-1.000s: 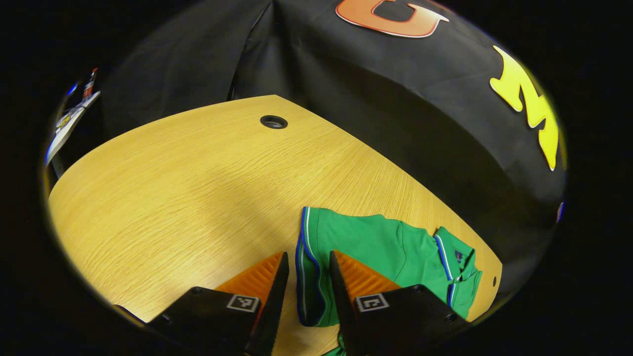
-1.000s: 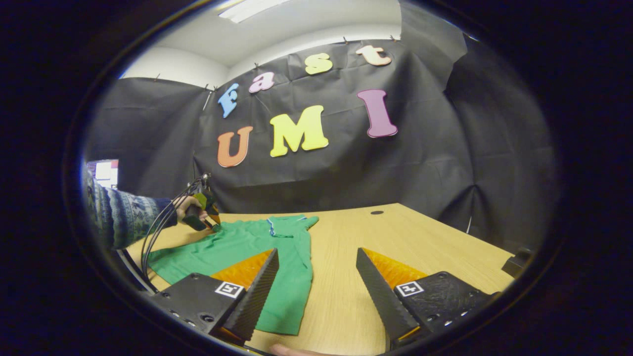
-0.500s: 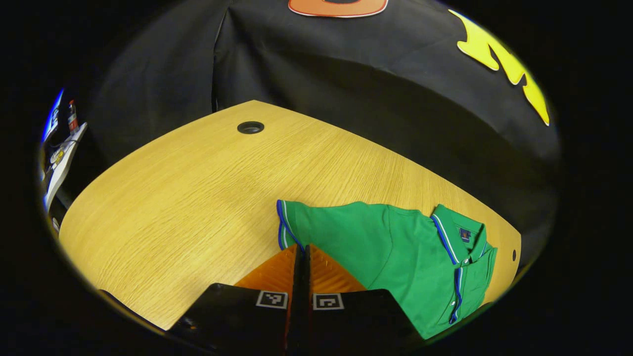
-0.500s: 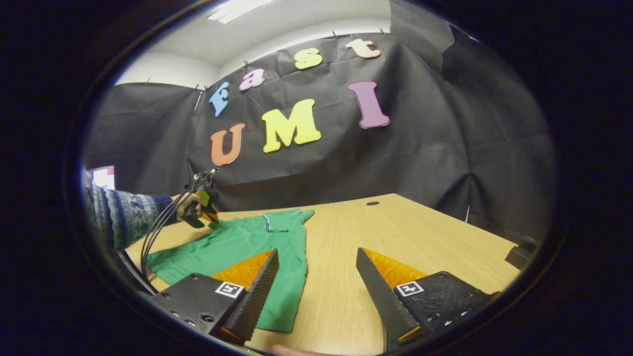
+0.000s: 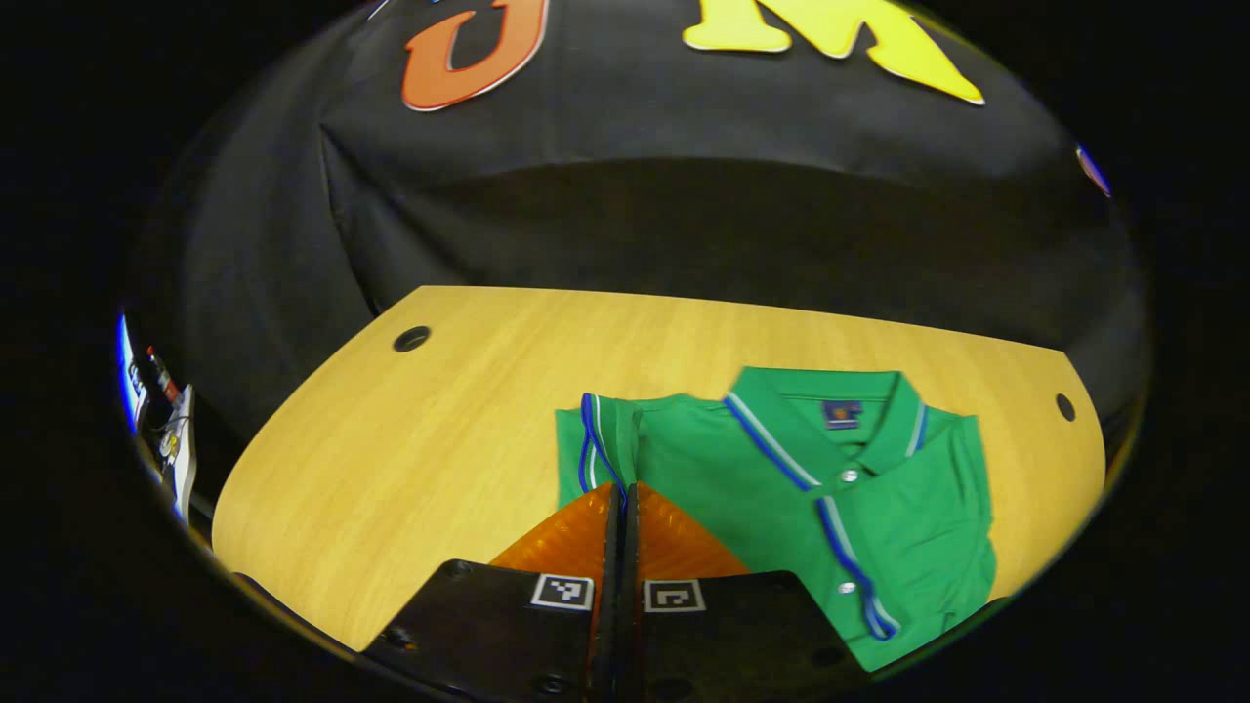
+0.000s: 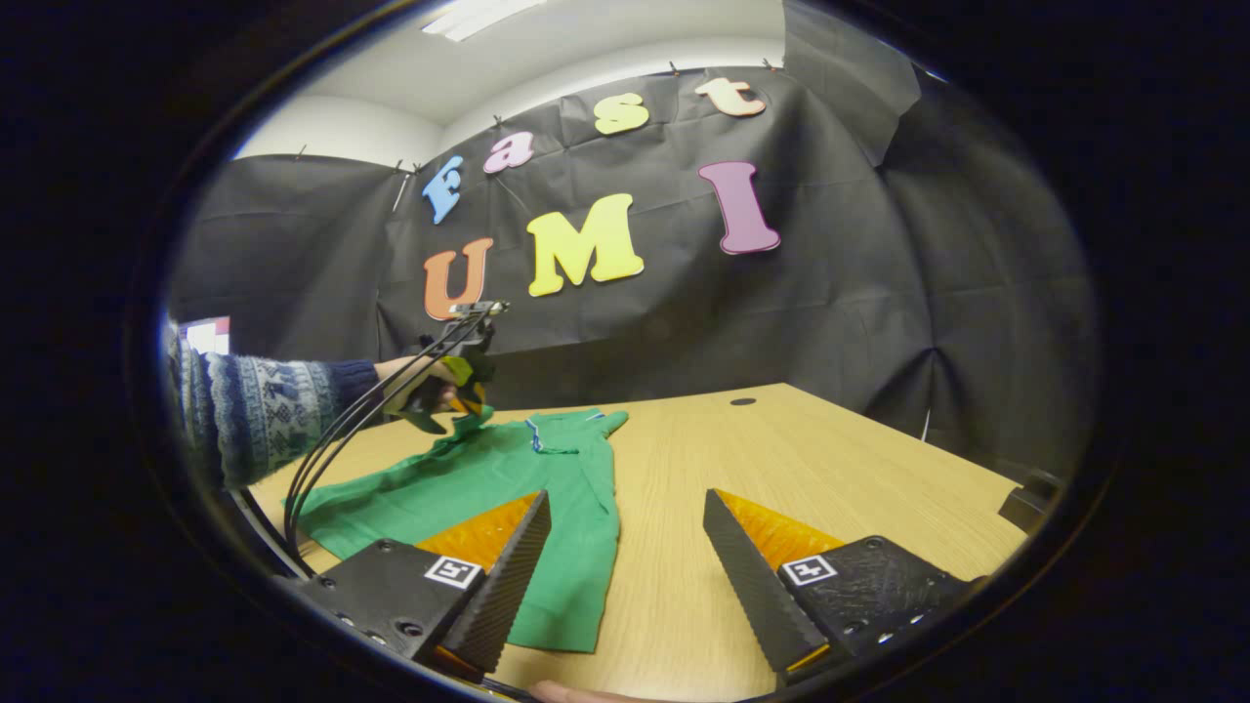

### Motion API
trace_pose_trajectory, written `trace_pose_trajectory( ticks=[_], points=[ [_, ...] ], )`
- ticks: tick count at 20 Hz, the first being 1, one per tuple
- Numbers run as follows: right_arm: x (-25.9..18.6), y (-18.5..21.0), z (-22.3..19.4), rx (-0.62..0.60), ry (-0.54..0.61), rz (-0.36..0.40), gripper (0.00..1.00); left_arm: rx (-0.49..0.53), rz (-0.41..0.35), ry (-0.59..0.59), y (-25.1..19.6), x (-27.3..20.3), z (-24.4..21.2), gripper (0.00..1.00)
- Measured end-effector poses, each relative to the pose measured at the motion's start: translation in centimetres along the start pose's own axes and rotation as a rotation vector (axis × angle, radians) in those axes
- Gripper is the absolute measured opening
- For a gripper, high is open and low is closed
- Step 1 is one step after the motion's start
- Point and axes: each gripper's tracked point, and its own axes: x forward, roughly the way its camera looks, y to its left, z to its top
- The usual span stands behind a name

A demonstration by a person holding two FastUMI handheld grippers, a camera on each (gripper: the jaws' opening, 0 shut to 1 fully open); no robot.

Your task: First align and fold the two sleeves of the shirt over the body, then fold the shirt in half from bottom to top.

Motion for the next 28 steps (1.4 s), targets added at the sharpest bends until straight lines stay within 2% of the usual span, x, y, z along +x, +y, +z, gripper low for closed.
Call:
trace_pose_trajectory(
  ticks=[2, 4, 5, 6, 10, 11, 13, 14, 15, 17, 21, 22, 23, 28],
  points=[
    [-0.5, 0.1, 0.3, -0.013, -0.008, -0.005, 0.95, -0.006, -0.082, -0.046, -4.2, -2.1, 0.7, 0.16],
    [-1.1, 0.1, 0.4, -0.03, -0.021, -0.012, 0.95, 0.027, -0.086, -0.092, -5.6, -3.5, 1.2, 0.72],
    [-1.3, 0.1, 0.6, -0.037, -0.026, -0.016, 0.92, 0.053, -0.074, -0.114, -6.0, -4.7, 1.5, 1.0],
    [-1.6, 0.3, 0.6, -0.043, -0.028, -0.018, 0.96, 0.076, -0.07, -0.134, -6.4, -5.2, 1.6, 1.0],
    [-2.8, 0.9, 1.3, -0.051, -0.04, -0.018, 0.95, 0.03, -0.129, -0.174, -7.7, -10.0, 1.3, 1.0],
    [-3.1, 1.2, 1.6, -0.054, -0.044, -0.018, 0.92, 0.024, -0.137, -0.195, -7.5, -11.3, 1.4, 1.0],
    [-3.9, 1.9, 2.2, -0.065, -0.061, -0.013, 0.92, 0.017, -0.145, -0.239, -6.6, -14.0, 1.3, 1.0],
    [-4.4, 2.2, 2.4, -0.073, -0.069, -0.011, 0.96, 0.021, -0.147, -0.261, -6.2, -15.2, 1.1, 1.0],
    [-5.0, 2.7, 2.7, -0.083, -0.078, -0.01, 0.92, 0.023, -0.145, -0.278, -5.5, -16.5, 0.8, 1.0],
    [-6.1, 3.3, 3.1, -0.106, -0.094, -0.011, 0.92, 0.016, -0.15, -0.313, -4.0, -19.2, -0.1, 1.0],
    [-8.3, 4.5, 3.4, -0.136, -0.127, -0.021, 0.95, -0.006, -0.151, -0.351, -0.1, -23.7, -3.9, 1.0],
    [-8.7, 4.9, 3.1, -0.144, -0.125, -0.021, 0.92, 0.001, -0.133, -0.37, 1.5, -24.4, -4.7, 1.0],
    [-9.0, 5.3, 3.0, -0.15, -0.122, -0.02, 0.95, 0.011, -0.123, -0.382, 2.7, -25.2, -5.7, 1.0],
    [-8.9, 6.2, 2.3, -0.184, -0.095, -0.029, 0.96, 0.029, -0.08, -0.415, 6.8, -27.4, -12.7, 1.0]
  ],
)
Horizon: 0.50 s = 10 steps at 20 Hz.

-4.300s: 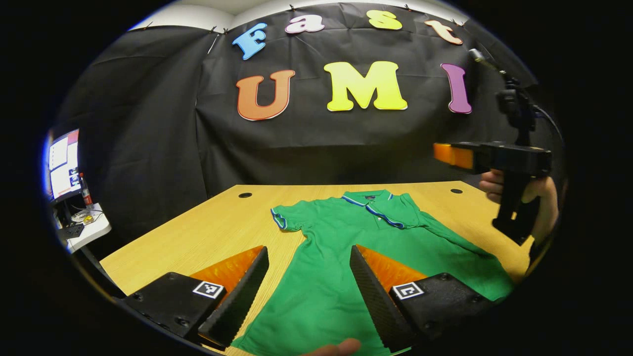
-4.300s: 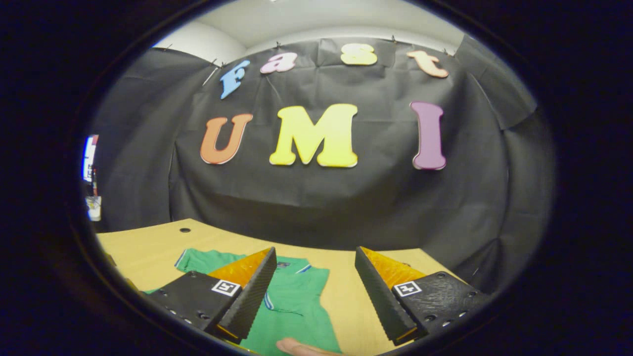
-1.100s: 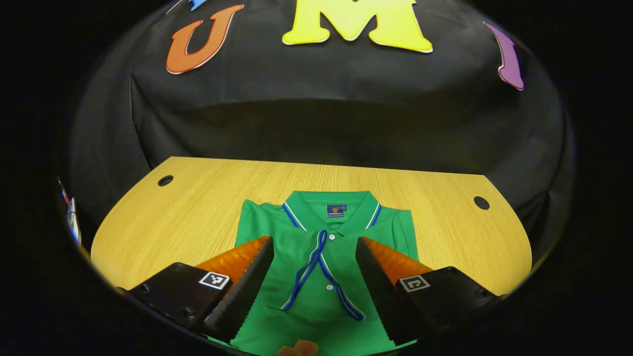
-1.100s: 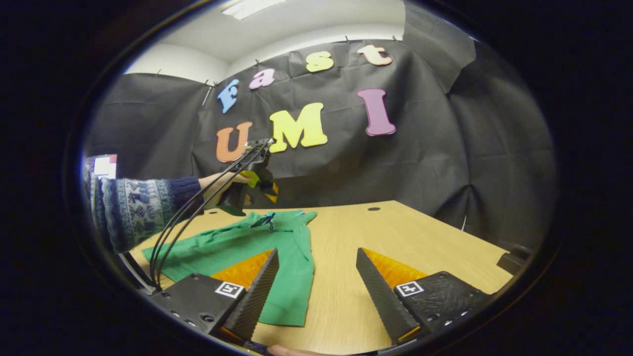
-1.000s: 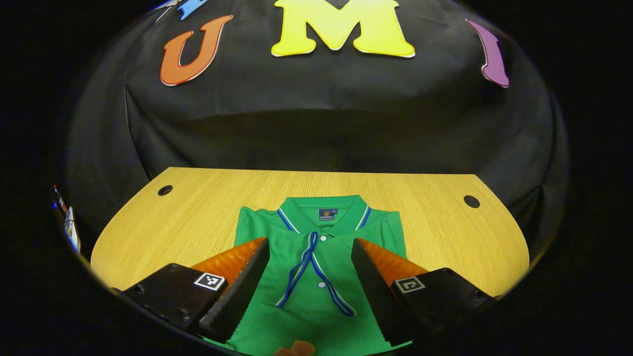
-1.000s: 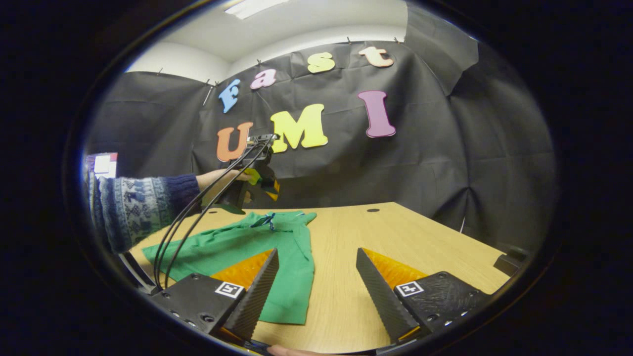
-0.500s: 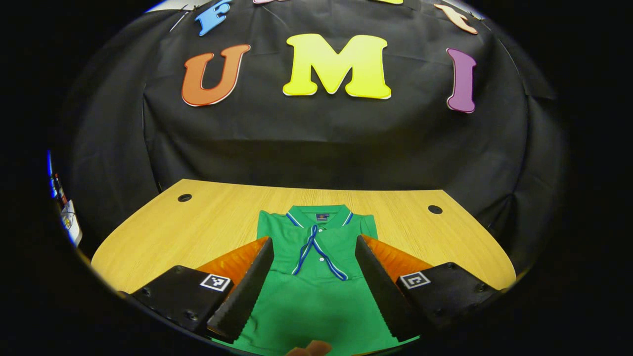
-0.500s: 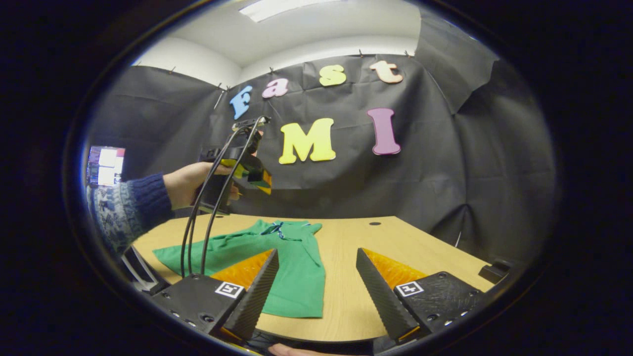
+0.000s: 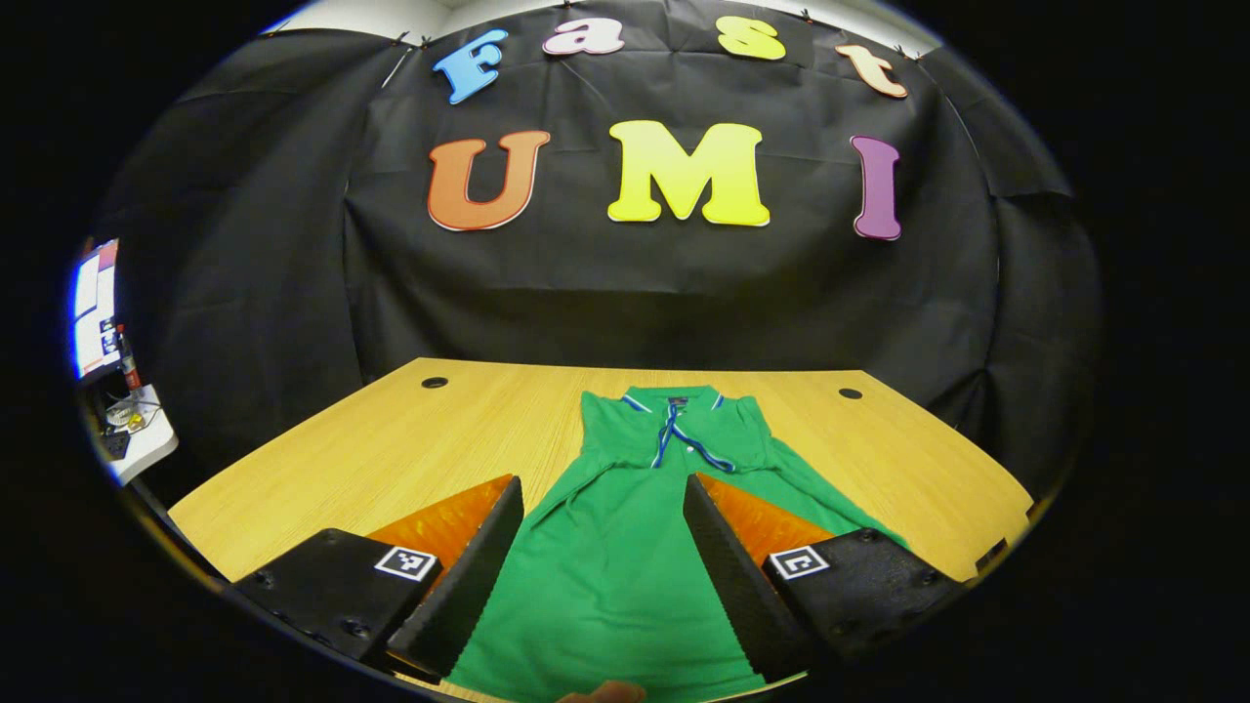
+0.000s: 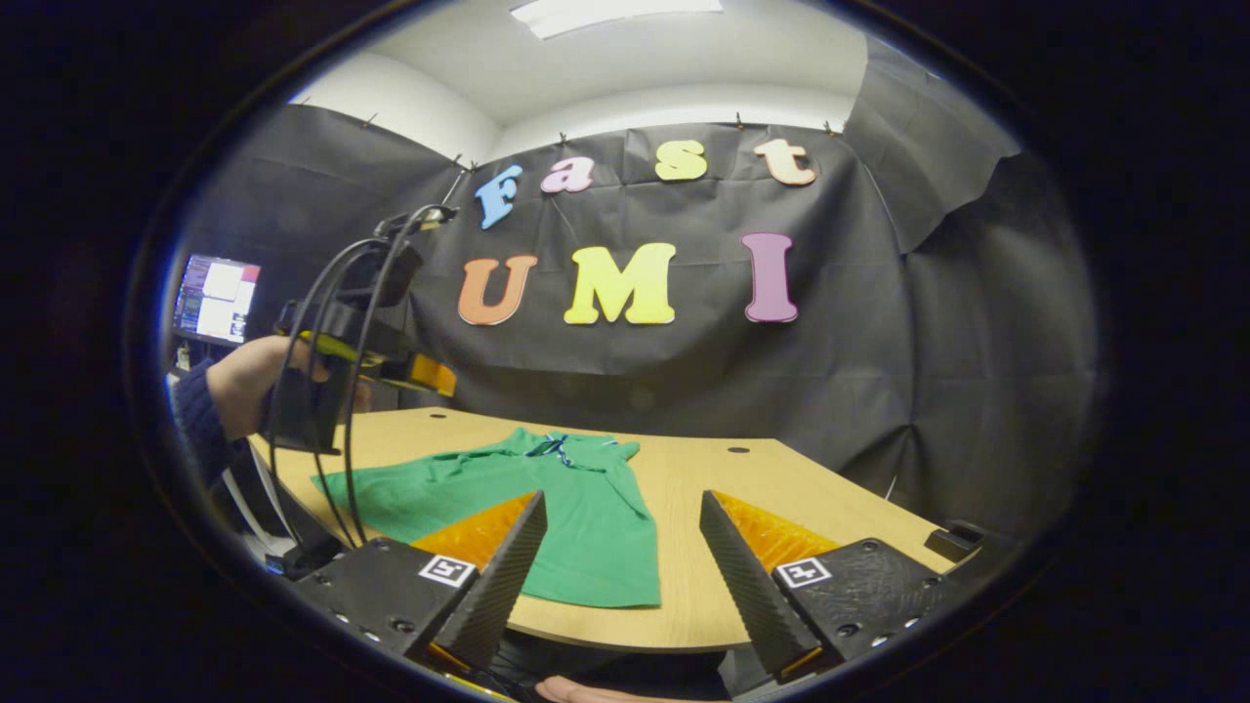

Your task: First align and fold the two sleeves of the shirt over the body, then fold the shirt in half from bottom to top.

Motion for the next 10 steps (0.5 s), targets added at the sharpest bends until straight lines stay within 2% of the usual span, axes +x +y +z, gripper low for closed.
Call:
trace_pose_trajectory(
  ticks=[2, 6, 7, 10],
  points=[
    [0.4, -0.2, -0.8, 0.013, 0.035, -0.024, 0.95, 0.014, 0.016, 0.009, 1.1, -1.4, -2.5, 1.0],
    [1.9, -0.6, -4.9, 0.044, 0.2, -0.058, 0.97, 0.048, 0.036, 0.051, 3.3, -3.1, -7.1, 1.0],
    [2.1, -0.9, -5.9, 0.055, 0.241, -0.073, 0.94, 0.047, 0.028, 0.069, 3.6, -3.3, -8.0, 1.0],
    [2.4, -0.8, -7.6, 0.082, 0.318, -0.087, 0.96, 0.009, 0.023, 0.114, 4.6, -4.4, -10.8, 1.0]
  ],
)
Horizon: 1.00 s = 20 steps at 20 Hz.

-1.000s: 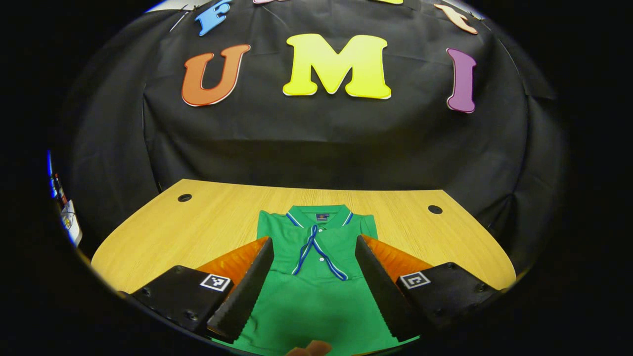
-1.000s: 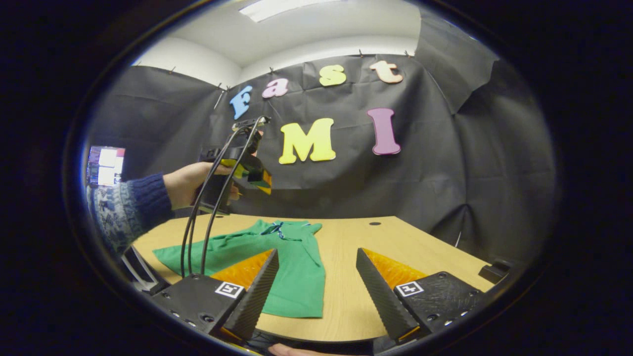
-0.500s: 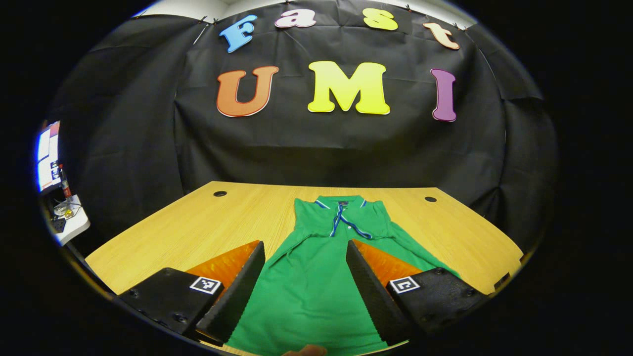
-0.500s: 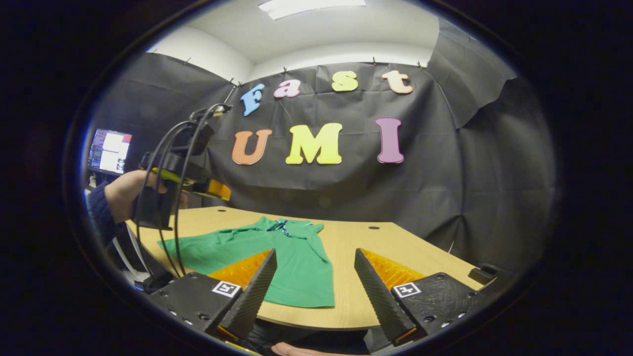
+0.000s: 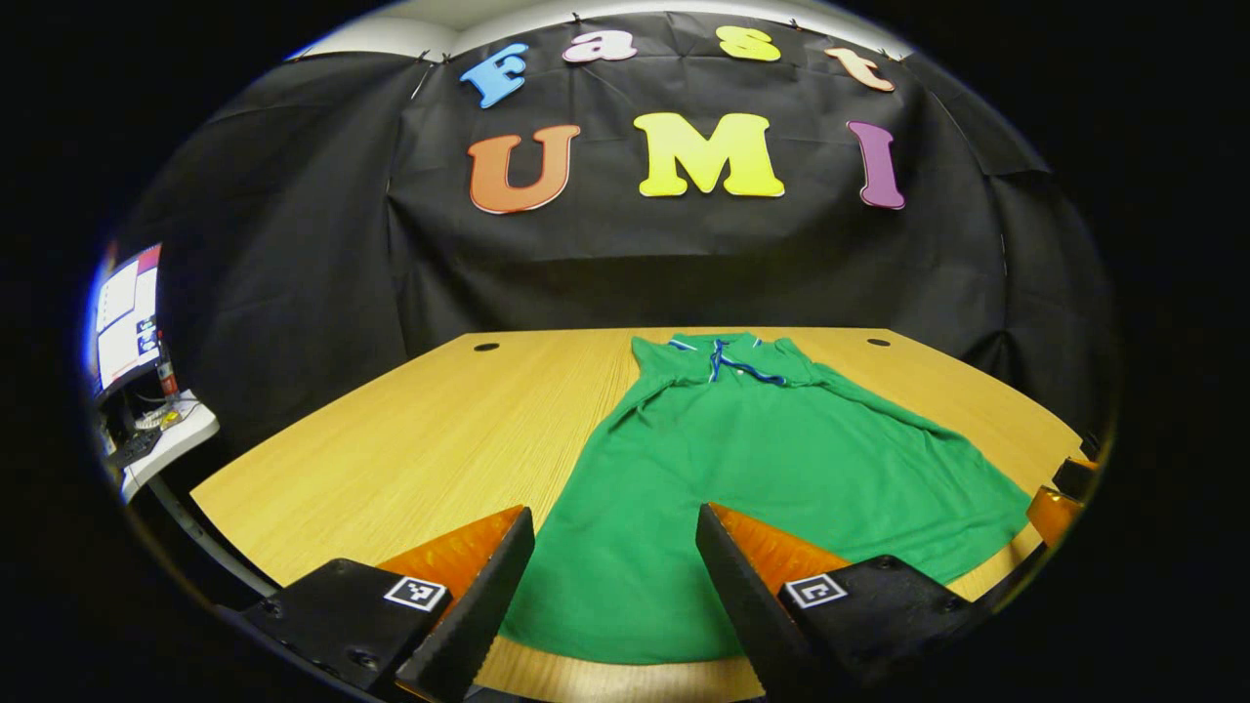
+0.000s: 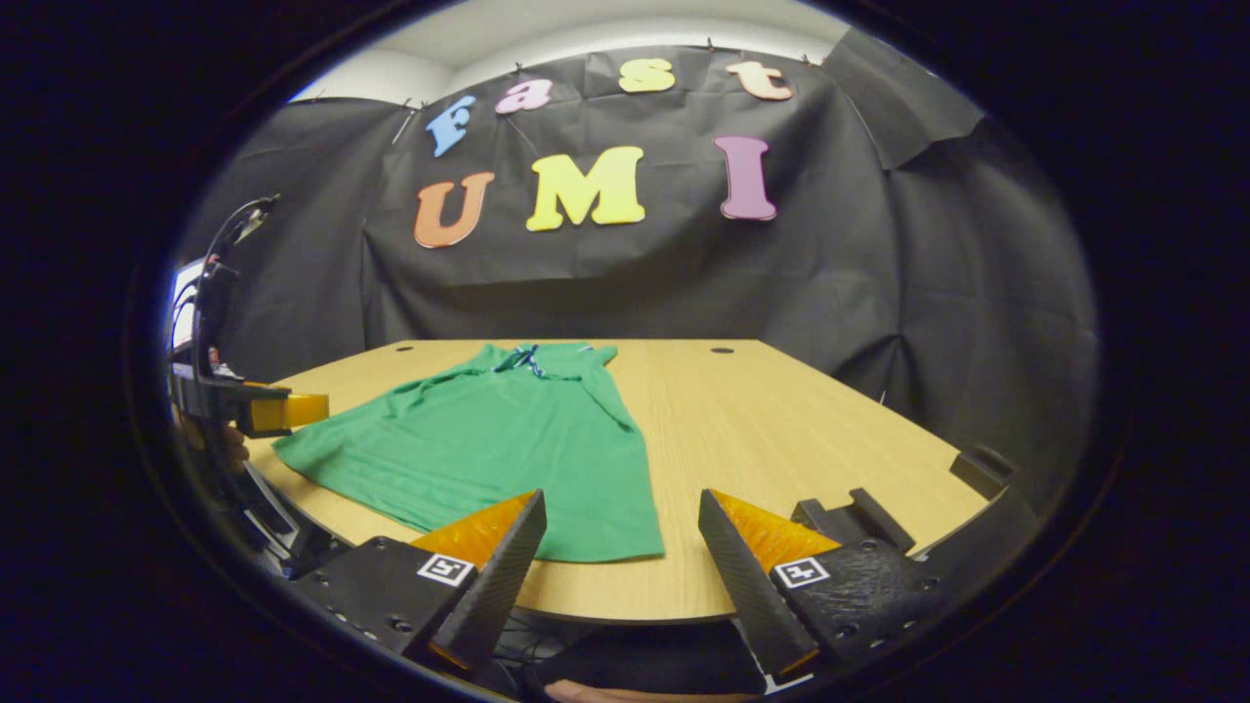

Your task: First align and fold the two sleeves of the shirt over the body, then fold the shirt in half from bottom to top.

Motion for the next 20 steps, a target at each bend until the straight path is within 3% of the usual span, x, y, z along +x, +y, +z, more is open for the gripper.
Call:
trace_pose_trajectory(
  ticks=[5, 10, 11, 12, 13, 15, 16, 17, 19, 20],
  points=[
    [1.4, 0.5, -2.0, -0.001, 0.09, -0.003, 0.96, -0.055, 0.015, 0.078, 1.0, 1.2, -2.6, 1.0],
    [2.5, 1.0, -1.8, 0.019, 0.084, 0.013, 0.95, -0.002, 0.0, 0.051, 0.6, 1.6, -2.8, 1.0],
    [2.7, 1.2, -1.7, 0.019, 0.081, 0.02, 0.95, 0.01, -0.017, 0.05, -0.1, 1.7, -2.8, 0.88],
    [3.2, 2.0, -1.7, 0.023, 0.061, 0.048, 0.79, 0.03, -0.033, 0.045, -0.7, 1.8, -2.7, 0.75],
    [3.4, 2.9, -1.8, 0.021, 0.061, 0.083, 0.64, 0.057, -0.036, 0.042, -1.1, 1.9, -2.7, 0.52],
    [3.9, 3.9, -1.8, 0.021, 0.054, 0.134, 0.32, 0.093, -0.033, 0.031, -1.5, 1.9, -2.5, 0.25],
    [4.2, 3.7, -1.8, 0.033, 0.056, 0.136, 0.17, 0.095, -0.039, 0.023, -1.8, 2.0, -2.3, 0.17],
    [4.4, 3.6, -1.5, 0.04, 0.063, 0.137, 0.1, 0.09, -0.05, 0.019, -2.2, 2.0, -2.0, 0.11],
    [4.5, 3.2, -1.1, 0.037, 0.069, 0.107, 0.09, 0.084, -0.055, 0.01, -2.3, 2.4, -1.3, 0.09],
    [4.7, 2.7, -0.9, 0.032, 0.069, 0.091, 0.0, 0.082, -0.059, 0.004, -2.3, 2.4, -0.7, 0.09]
  ],
)
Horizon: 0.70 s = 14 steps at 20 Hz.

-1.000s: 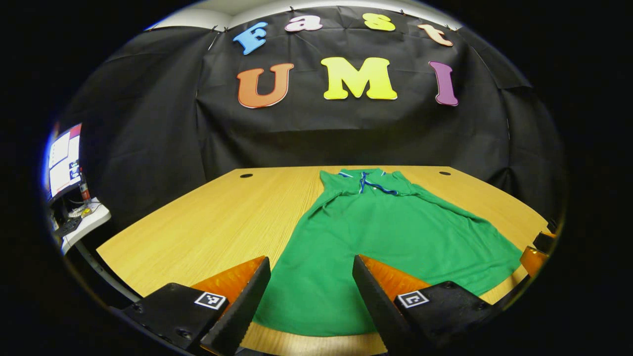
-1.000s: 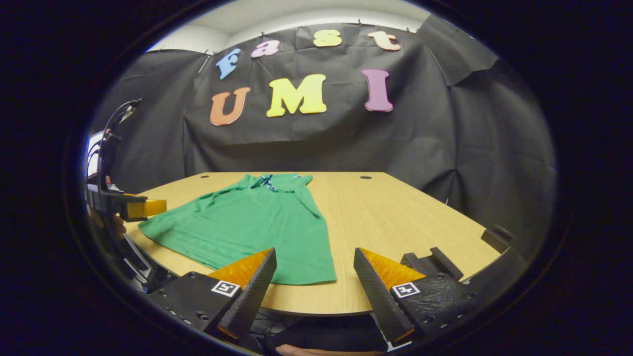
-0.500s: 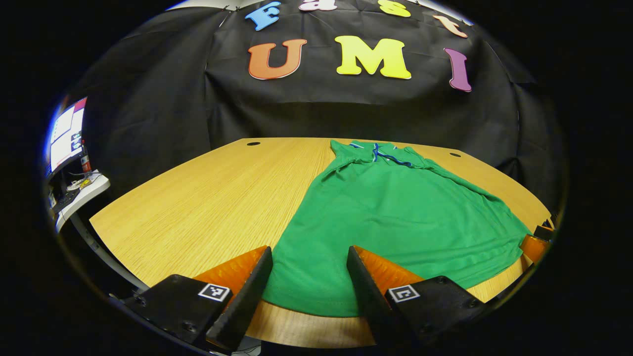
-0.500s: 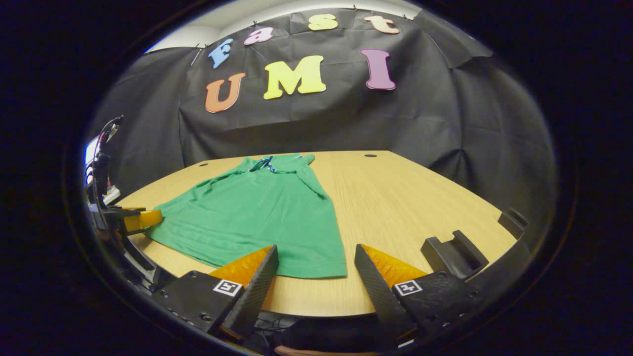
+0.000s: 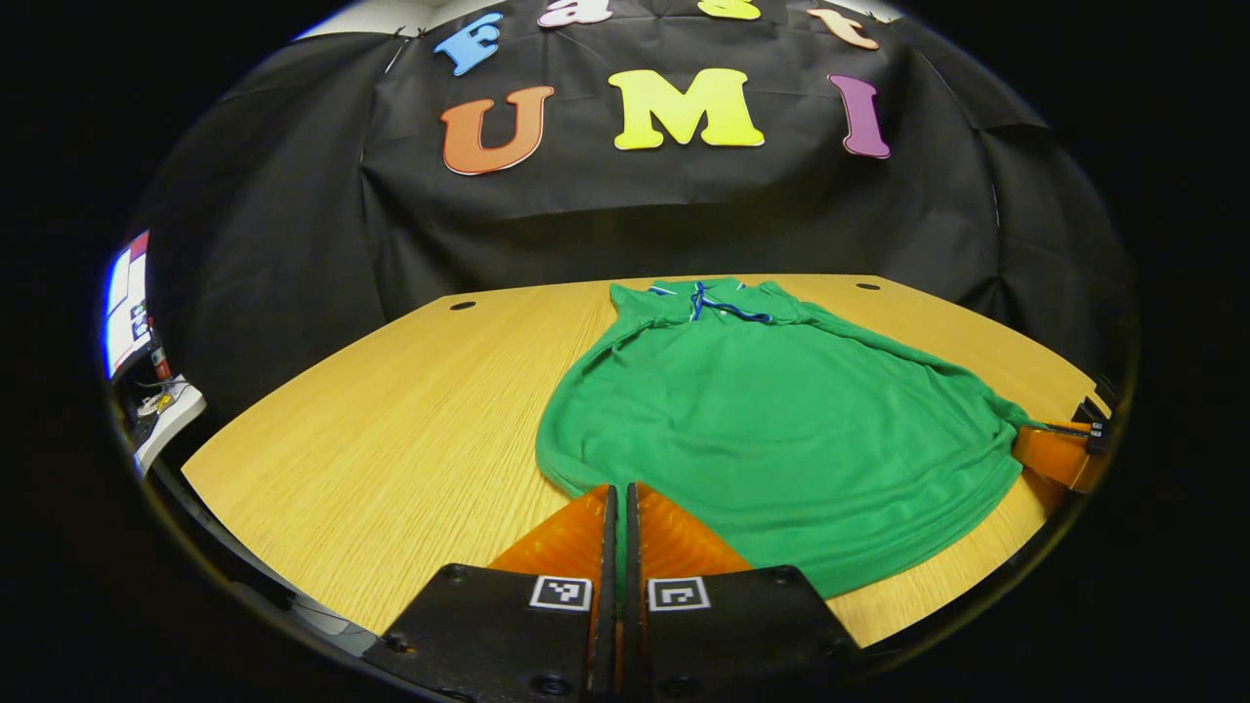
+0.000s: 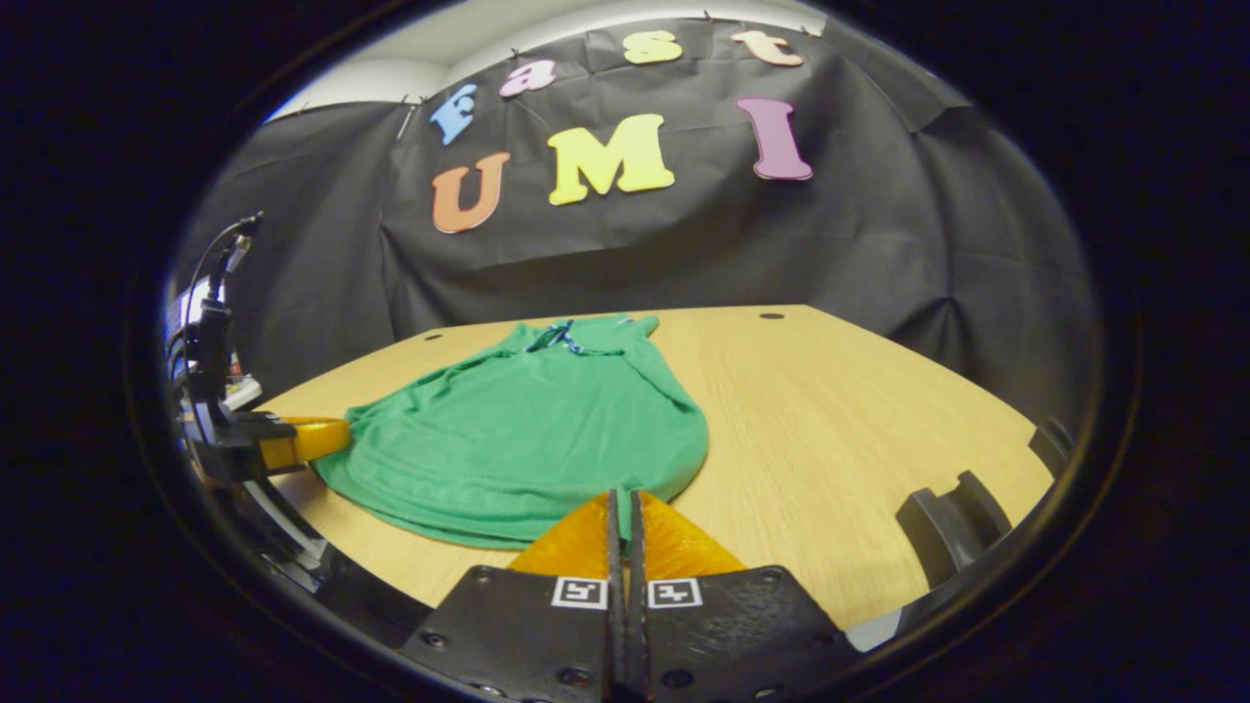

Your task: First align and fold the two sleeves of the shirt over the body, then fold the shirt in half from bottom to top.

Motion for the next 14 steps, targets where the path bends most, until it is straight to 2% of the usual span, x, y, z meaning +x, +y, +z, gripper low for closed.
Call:
trace_pose_trajectory(
  ticks=[3, 6, 10, 14],
  points=[
    [0.3, 0.2, 1.0, 0.008, 0.014, 0.012, 0.0, -0.003, -0.003, -0.051, 0.6, 0.0, 3.1, 0.08],
    [0.9, 0.3, 4.2, 0.039, -0.022, 0.017, 0.0, -0.038, -0.027, -0.086, 0.6, 0.6, 6.0, 0.08],
    [3.3, 0.3, 10.7, 0.028, -0.109, 0.011, 0.0, -0.083, -0.046, -0.119, 1.3, 2.7, 10.3, 0.08],
    [7.4, 0.7, 16.7, 0.0, -0.183, 0.001, 0.0, -0.091, -0.036, -0.189, 2.5, 7.1, 14.6, 0.08]
  ],
)
